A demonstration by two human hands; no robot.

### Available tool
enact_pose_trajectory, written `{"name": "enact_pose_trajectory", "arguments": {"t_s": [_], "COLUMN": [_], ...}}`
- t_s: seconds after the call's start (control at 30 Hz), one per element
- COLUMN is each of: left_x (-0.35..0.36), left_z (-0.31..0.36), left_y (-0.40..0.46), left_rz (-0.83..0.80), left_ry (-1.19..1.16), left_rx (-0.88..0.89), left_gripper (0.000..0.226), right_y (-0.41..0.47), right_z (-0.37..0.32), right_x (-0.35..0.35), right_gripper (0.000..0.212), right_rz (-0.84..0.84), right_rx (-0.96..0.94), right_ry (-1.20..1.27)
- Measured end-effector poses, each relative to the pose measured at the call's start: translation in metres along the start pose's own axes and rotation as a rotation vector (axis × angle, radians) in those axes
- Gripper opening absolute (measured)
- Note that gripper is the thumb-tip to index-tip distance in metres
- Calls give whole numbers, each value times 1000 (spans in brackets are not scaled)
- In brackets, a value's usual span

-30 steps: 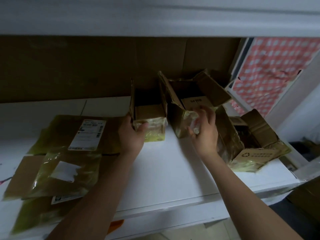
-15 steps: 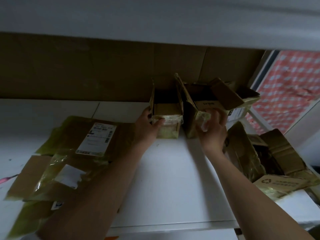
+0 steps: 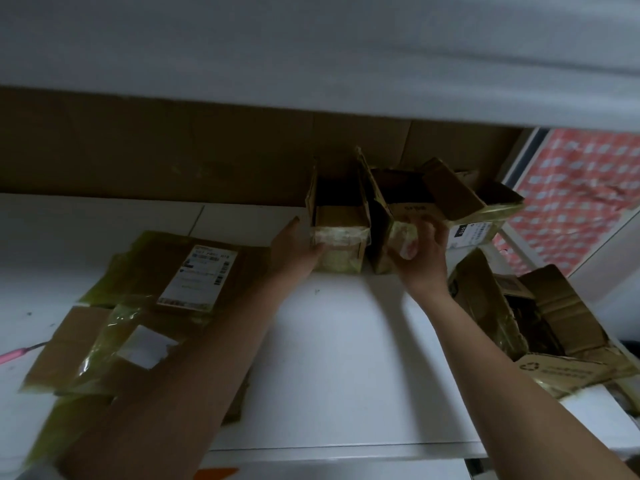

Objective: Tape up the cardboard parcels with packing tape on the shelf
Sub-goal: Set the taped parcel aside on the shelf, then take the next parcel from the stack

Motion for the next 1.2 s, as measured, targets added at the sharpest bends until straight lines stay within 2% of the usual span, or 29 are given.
{"name": "enact_pose_trajectory", "arguments": {"t_s": [0.07,0.17,0.27,0.37,0.43,0.57,0.63,0.73,0.83,0.97,1.07,1.13,1.2], "left_x": [-18,-53,-93,-128,-145,-172,-183,-195,-213,-233,-253,-264,-272], "left_z": [-3,-24,-54,-80,-98,-142,-153,-156,-164,-181,-196,-212,-225], "left_y": [-13,-32,-47,-60,-66,-78,-82,-85,-78,-70,-63,-57,-57], "left_rz": [6,56,96,112,93,-9,-38,-25,91,95,138,213,261], "left_ry": [72,155,274,370,432,594,489,260,96,-210,-283,-392,-406], "left_rx": [57,68,16,-26,-72,-299,-297,-234,-232,-276,-291,-362,-459], "left_gripper": [67,57,53,54,57,75,73,50,39,46,47,41,38], "right_y": [-10,-40,-81,-115,-131,-140,-140,-138,-134,-132,-132,-132,-136], "right_z": [-8,-25,-45,-66,-79,-98,-103,-111,-134,-160,-181,-187,-188], "right_x": [-8,-7,26,70,95,129,140,149,148,155,160,162,164], "right_gripper": [70,68,60,55,60,65,49,31,39,39,43,50,56], "right_rz": [-8,71,-36,-260,-372,-504,-500,-425,-357,-297,-312,-295,-264], "right_rx": [-30,-94,-107,62,198,423,438,385,302,313,334,323,358], "right_ry": [-36,-1,112,200,252,192,169,192,202,316,432,401,307]}}
Point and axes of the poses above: each hand's wrist, its own y-axis towards the middle knuckle, its own x-axis out of the palm, z = x × y, the point moved 3 cm from there along y, towards the middle knuckle, and after that the axes turned 12 degrees about y, right-handed, at the moved point
